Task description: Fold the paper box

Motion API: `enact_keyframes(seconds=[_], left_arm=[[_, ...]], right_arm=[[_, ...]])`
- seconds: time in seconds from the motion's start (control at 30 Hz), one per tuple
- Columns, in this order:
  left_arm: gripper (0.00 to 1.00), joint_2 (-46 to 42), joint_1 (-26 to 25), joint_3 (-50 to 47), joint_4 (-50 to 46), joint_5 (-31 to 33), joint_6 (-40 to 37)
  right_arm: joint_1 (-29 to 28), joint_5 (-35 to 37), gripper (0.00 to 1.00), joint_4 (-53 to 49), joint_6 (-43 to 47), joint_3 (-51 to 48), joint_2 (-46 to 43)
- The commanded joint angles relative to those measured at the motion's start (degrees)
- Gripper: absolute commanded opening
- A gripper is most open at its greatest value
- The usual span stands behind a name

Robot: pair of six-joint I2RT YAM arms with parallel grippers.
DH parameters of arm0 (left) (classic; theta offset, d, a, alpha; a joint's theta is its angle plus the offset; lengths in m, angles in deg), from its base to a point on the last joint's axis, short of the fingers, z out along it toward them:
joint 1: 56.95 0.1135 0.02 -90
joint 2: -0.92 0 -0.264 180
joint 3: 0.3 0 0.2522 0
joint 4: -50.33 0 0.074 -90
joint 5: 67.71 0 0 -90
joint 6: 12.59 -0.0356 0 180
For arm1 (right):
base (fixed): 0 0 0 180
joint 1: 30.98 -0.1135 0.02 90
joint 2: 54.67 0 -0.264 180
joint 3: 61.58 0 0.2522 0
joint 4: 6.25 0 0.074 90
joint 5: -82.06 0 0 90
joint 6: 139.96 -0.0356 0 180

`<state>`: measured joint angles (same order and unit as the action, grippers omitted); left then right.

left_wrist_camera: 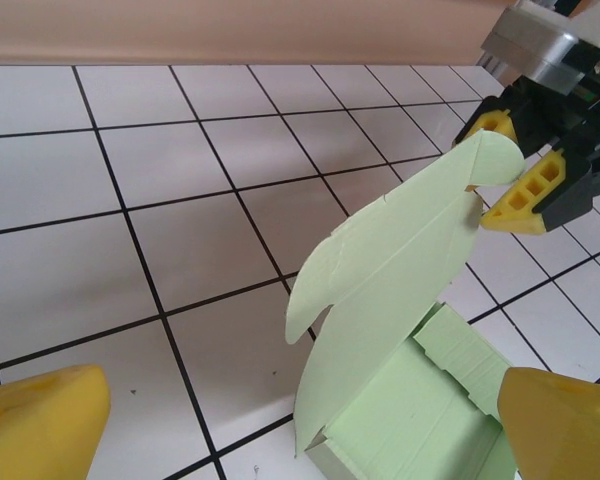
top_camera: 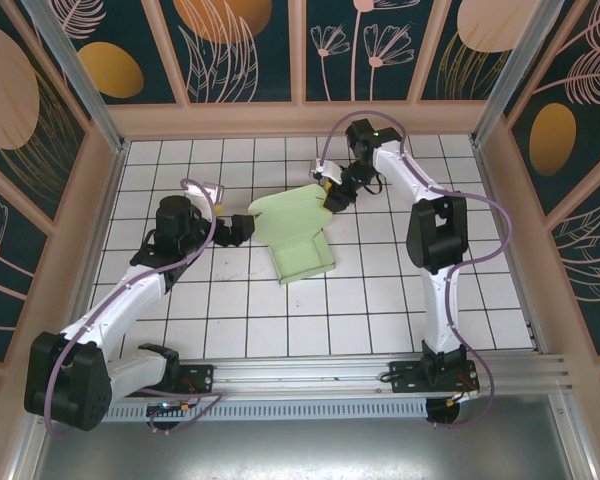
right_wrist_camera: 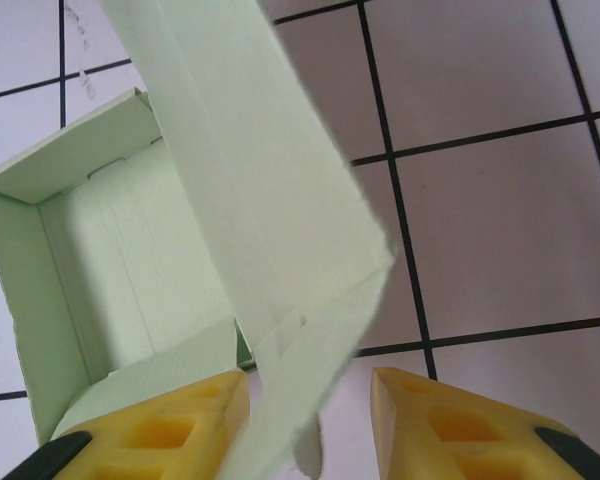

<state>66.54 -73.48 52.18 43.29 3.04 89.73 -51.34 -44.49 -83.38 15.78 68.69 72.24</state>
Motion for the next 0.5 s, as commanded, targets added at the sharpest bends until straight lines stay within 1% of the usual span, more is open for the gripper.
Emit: enact_keyframes(seconds=[0.0,0.13,0.23,0.27,0.37,0.47], left_arm=[[0.99,0.4,-0.3,-0.7,2.1,-1.5,0.0],[0.99,1.0,-0.3,-0.7,2.6,-2.1,0.1],[0.99,1.3,-0.3,-0.7,2.9,-2.2,0.2],[0.99,1.3,-0.4,-0.7,2.8,-2.3,0.1],[0.99,1.6,-0.4,-0.6,2.8,-2.2,0.0],[0.99,2.2,-0.3,-0.5,3.0,-1.9,-0.1]], right_arm=[[-0.4,-1.1,0.36,-3.1,0.0,2.9,1.5],[-0.5,-1.1,0.27,-3.3,-0.4,3.5,1.6],[-0.6,-0.7,0.17,-3.4,-0.4,3.4,1.8],[-0.6,-0.5,0.16,-3.4,-0.4,3.3,1.8],[-0.6,-0.2,0.18,-3.2,-0.6,3.2,2.0],[-0.5,-0.1,0.29,-3.0,-1.1,3.2,1.7]])
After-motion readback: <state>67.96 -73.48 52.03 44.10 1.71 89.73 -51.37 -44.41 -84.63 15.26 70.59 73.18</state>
